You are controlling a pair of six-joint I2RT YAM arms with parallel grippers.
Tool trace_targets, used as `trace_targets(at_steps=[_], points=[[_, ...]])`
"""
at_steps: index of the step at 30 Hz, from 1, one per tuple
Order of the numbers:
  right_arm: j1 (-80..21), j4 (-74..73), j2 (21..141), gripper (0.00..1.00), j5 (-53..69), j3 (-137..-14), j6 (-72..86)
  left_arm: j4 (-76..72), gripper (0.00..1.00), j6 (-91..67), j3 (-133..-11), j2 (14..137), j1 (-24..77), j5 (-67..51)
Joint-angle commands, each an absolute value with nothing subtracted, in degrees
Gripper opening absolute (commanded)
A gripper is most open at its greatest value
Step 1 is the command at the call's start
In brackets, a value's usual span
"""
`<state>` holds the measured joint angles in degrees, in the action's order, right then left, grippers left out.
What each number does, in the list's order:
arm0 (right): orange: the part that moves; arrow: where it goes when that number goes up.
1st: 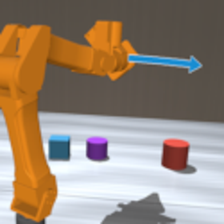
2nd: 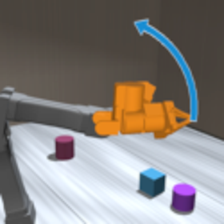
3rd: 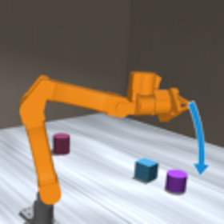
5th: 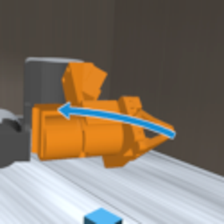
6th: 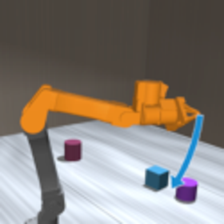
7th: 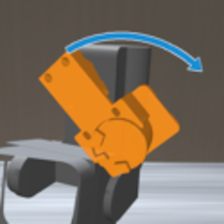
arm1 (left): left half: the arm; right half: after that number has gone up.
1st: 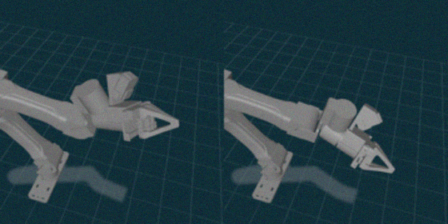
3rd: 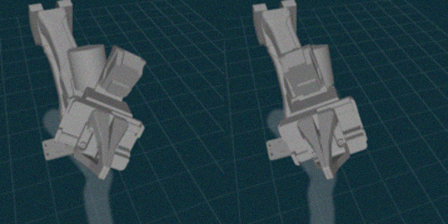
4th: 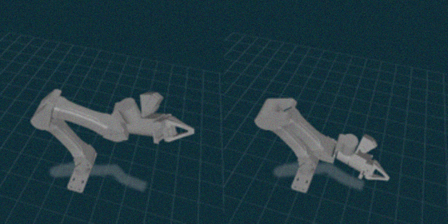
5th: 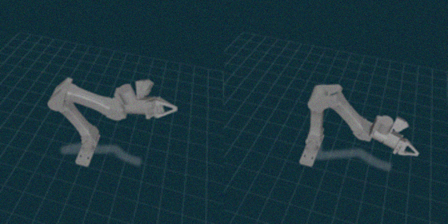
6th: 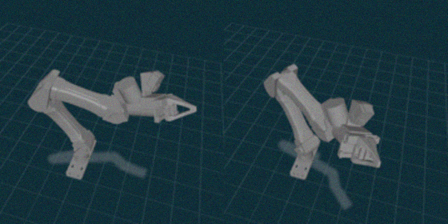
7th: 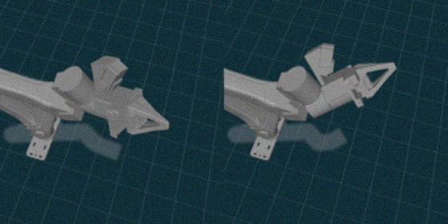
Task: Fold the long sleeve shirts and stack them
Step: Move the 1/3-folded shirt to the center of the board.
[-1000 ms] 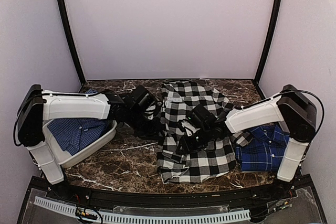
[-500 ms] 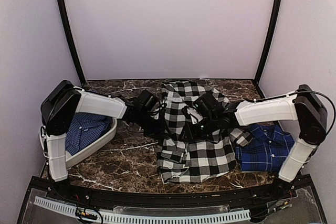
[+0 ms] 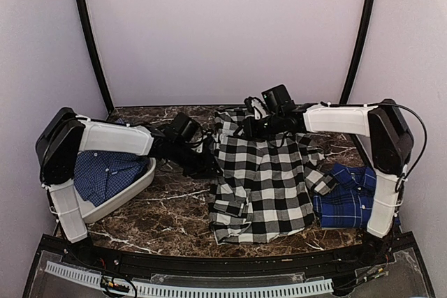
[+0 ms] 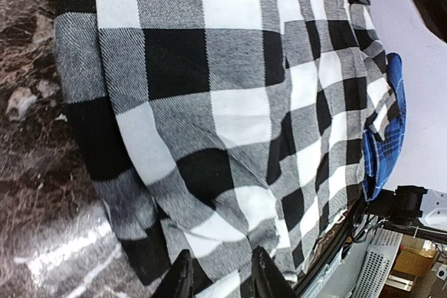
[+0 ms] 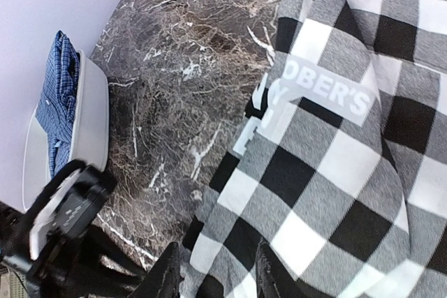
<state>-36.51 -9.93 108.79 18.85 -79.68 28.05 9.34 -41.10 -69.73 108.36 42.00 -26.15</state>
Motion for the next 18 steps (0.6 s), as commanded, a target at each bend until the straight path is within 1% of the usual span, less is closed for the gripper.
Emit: trace_targets(at_steps=[1, 7, 10, 15, 18], points=[[-33.9, -6.3, 116.1, 0.34, 26.6, -86.4, 27.4, 11.6, 0.29, -40.8, -64.1, 101.6, 41.5, -25.5], [-31.6, -4.9, 127.3, 0.33, 31.7, -96.1, 29.5, 9.5, 0.35, -40.2, -58.9, 101.9, 41.4, -32.2], [-31.2, -4.8, 131.8, 0.32, 32.5, -100.5, 30.5, 9.3, 0.38, -39.9, -57.9, 102.6, 41.4, -33.5], [-30.7, -3.6, 136.5, 0.31, 32.7, -103.4, 32.2, 6.2, 0.42, -40.3, -57.1, 104.5, 41.5, -37.1], [-30.6, -2.7, 137.7, 0.31, 32.9, -103.7, 33.1, 4.9, 0.43, -41.4, -57.1, 106.2, 41.8, -38.1]])
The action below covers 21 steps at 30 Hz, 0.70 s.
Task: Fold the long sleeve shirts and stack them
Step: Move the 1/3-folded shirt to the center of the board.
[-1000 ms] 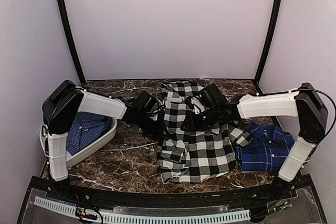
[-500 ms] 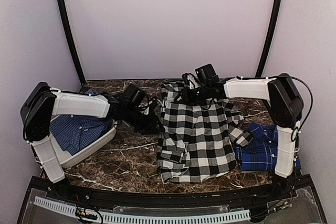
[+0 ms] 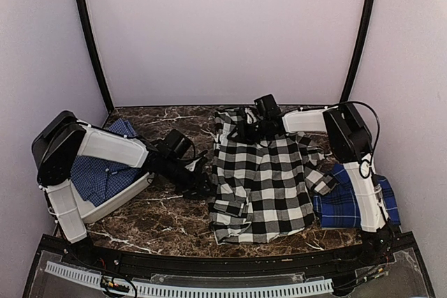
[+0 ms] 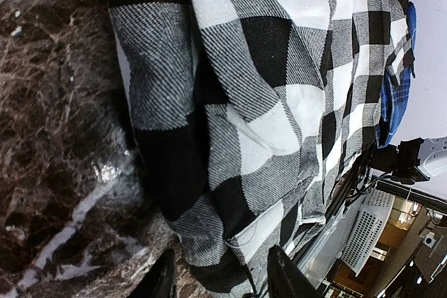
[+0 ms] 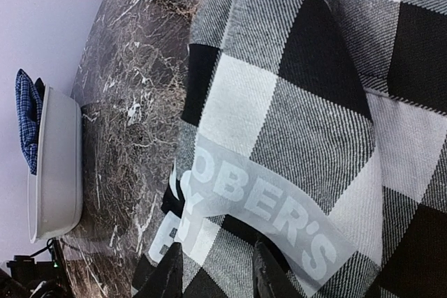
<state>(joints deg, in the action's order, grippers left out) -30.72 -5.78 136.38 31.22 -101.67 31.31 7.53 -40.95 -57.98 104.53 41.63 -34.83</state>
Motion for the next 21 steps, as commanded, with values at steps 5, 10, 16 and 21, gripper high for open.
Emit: trace_targets(at_steps=[5, 10, 16, 21], points=[[-30.6, -1.8, 137.8, 0.31, 33.0, -102.9, 33.6, 6.5, 0.37, -42.5, -58.0, 107.9, 42.7, -35.8], [-30.6, -1.3, 136.7, 0.31, 33.0, -101.9, 33.7, 8.1, 0.08, -44.3, -58.1, 108.3, 43.8, -32.8], [-30.6, -0.4, 135.0, 0.31, 34.4, -101.1, 34.7, 10.7, 0.0, -46.0, -54.9, 104.2, 44.3, -30.6], [-31.2, 3.2, 134.0, 0.32, 36.7, -100.1, 37.3, 12.4, 0.0, -46.3, -49.6, 98.4, 44.3, -30.4]])
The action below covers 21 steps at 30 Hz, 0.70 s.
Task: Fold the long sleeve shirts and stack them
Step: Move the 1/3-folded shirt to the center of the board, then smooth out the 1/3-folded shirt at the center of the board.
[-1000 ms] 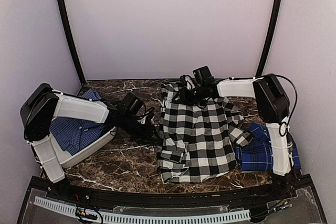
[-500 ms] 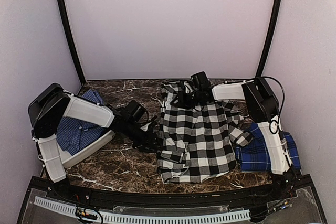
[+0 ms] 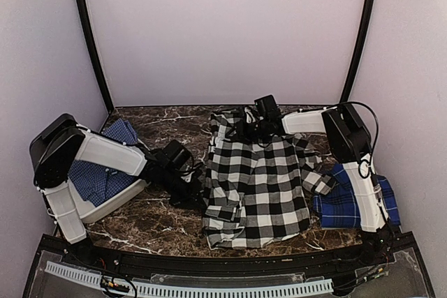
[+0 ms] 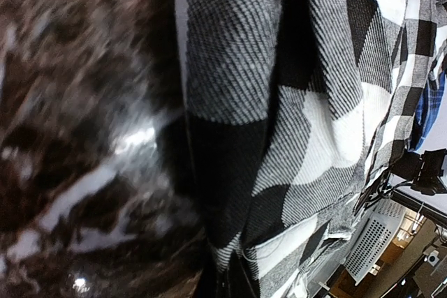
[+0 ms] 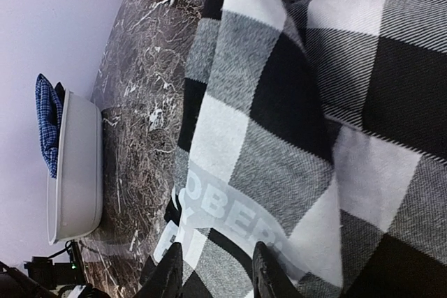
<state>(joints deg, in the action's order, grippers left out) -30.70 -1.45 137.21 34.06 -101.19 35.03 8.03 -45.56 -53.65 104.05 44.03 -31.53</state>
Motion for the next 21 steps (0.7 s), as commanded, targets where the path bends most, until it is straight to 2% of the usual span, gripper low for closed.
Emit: trace_targets(at_steps=[1, 10, 21], points=[[-31.5, 3.9, 133.9, 0.32, 37.0, -100.1, 38.0, 12.9, 0.0, -46.2, -48.5, 97.2, 44.3, -30.4], [-36.7, 12.9, 136.1, 0.29, 38.4, -102.5, 45.2, 15.6, 0.0, -44.8, -42.9, 91.8, 44.2, -31.6], [-37.5, 12.6, 154.0, 0.18, 34.3, -123.9, 52.9, 16.2, 0.0, -44.1, -41.2, 89.2, 44.1, -31.1]])
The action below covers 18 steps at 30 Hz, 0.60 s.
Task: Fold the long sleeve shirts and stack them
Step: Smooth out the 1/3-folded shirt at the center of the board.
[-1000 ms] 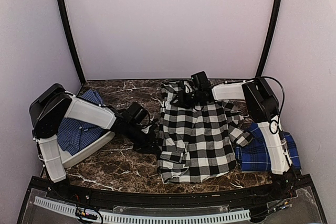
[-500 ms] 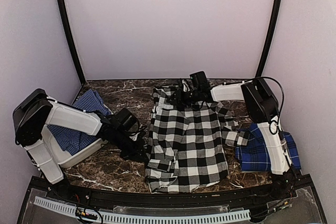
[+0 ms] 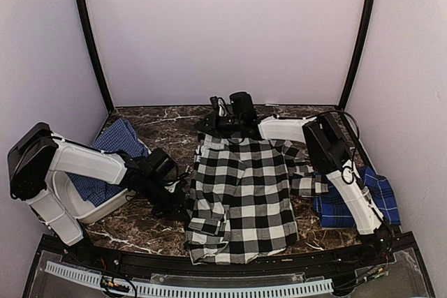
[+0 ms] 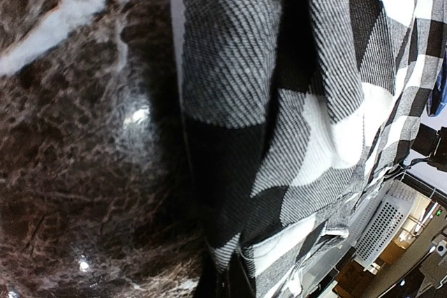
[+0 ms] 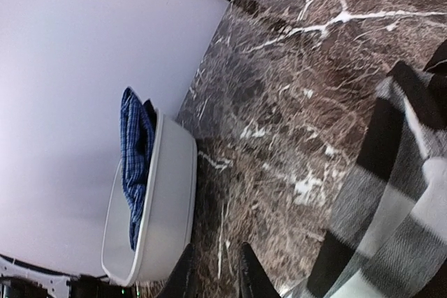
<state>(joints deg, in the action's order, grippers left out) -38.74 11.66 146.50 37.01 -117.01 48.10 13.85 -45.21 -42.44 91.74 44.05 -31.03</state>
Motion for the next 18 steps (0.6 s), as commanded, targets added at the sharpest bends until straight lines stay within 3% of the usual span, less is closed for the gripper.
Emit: trace_targets(at_steps=[1, 10, 18], points=[[-37.3, 13.1, 155.7, 0.18, 33.8, -125.8, 54.2, 16.3, 0.0, -44.1, -41.1, 89.0, 44.1, -31.1], [-34.6, 20.0, 163.5, 0.2, 29.1, -132.8, 65.6, 15.0, 0.0, -43.7, -40.9, 88.9, 44.1, -31.4], [-34.1, 21.3, 160.4, 0.26, 33.1, -134.1, 65.5, 16.2, 0.04, -44.2, -41.2, 88.2, 44.1, -28.9]])
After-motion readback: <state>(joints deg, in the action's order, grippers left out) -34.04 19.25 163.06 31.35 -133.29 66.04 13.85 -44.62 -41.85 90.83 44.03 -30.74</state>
